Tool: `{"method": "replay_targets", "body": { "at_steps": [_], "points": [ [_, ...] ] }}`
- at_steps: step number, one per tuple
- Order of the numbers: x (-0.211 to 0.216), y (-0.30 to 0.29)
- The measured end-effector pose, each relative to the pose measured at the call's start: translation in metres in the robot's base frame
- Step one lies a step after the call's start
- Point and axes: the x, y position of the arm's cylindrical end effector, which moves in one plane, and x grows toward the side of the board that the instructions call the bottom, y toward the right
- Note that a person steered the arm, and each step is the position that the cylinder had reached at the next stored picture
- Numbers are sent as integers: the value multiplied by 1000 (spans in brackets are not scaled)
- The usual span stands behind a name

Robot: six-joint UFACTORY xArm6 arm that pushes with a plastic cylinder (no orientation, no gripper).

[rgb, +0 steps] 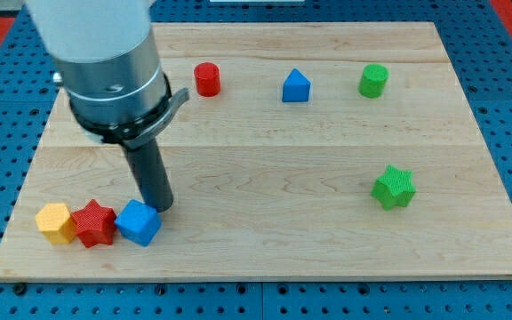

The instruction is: Move the yellow heart towards the hexagon

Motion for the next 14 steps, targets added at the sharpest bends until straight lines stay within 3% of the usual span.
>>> {"method": "replay_targets", "body": {
  "at_steps": [1, 5, 6, 7, 8, 10, 11, 12, 13, 14],
  "points": [
    [-4, 2],
    [-192, 29],
    [-209, -13],
    [-180, -57],
    [-149, -59],
    [-214, -58],
    [-227, -89],
    [-187, -115],
    [-135, -102],
    [-153, -108]
  ]
}}
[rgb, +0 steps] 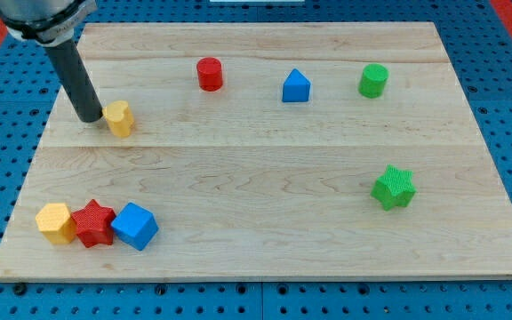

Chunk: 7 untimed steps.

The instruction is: Move the yellow heart towards the hexagon

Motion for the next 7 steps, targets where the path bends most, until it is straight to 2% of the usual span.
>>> {"method": "replay_targets", "body": {
  "at_steps": [1, 2, 3, 4, 5, 6, 7],
  "points": [
    [-36, 9],
    [-34, 54],
    [9, 78],
    [46, 73],
    [40, 77],
    [2, 102],
    [-19, 67]
  ]
}}
